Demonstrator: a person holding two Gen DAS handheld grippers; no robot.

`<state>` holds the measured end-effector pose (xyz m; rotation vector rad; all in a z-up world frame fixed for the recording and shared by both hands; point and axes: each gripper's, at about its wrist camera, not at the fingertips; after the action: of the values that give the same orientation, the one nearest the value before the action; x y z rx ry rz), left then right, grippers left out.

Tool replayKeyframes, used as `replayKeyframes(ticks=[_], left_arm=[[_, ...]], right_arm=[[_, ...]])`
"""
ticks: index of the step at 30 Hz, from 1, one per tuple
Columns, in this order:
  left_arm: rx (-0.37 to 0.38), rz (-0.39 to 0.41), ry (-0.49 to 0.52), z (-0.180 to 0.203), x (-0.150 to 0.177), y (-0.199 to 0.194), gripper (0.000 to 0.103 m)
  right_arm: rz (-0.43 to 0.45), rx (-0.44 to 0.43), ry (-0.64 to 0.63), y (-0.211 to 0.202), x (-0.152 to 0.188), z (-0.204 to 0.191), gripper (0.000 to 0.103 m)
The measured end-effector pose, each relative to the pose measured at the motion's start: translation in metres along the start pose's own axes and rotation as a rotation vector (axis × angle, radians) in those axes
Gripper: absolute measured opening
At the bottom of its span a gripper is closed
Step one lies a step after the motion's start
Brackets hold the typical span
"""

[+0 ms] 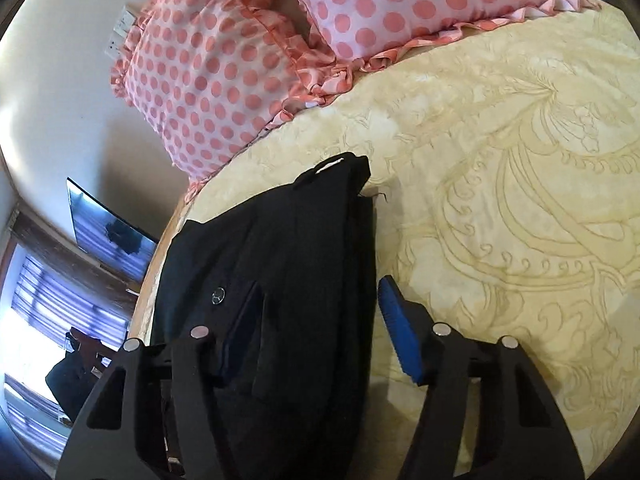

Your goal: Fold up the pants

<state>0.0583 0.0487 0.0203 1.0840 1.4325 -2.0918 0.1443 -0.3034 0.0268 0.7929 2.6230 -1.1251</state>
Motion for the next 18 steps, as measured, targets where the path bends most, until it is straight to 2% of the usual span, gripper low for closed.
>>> replayKeyframes(ticks=[4,7,10,12,13,15,18], left_arm=[[0.009,-0.008,-0.004,0.000,-0.002,-0.002,0.088],[0.088,0.019,-0.081,-0.014,-0.019,-0.016,0.086],[0.046,0.089,-0.149,-0.040,-0.040,-0.032,0.086],[-0.002,0.095,-0.197,-0.063,-0.054,-0.031,0.086],[-0.017,0.079,-0.215,-0.074,-0.059,-0.026,0.086],[-0.042,-0.003,-0.260,-0.094,-0.066,-0.007,0.077],[0.014,-0.114,-0.321,-0.113,-0.067,0.025,0.066]], right_arm=[[-0.034,-0.030,-0.060,0.003,0.010,-0.008,0.048],[-0.028,-0.018,-0.046,0.004,0.002,-0.007,0.048],[-0.029,-0.044,-0.006,0.007,-0.002,0.000,0.048],[-0.035,-0.056,-0.038,0.008,0.001,-0.003,0.038],[-0.042,-0.065,-0.047,0.008,0.002,-0.004,0.035],[-0.048,-0.071,-0.045,0.008,0.001,-0.002,0.035],[-0.058,-0.084,-0.004,0.011,-0.002,0.003,0.037]])
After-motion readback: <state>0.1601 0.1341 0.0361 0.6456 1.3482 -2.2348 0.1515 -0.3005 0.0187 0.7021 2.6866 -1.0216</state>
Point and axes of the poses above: each gripper's, at about its wrist camera, not at the fingertips, and y roughly the way its jaws point, z to its right, x to its underside, and after that the axes turned 9 degrees about y, right-handed
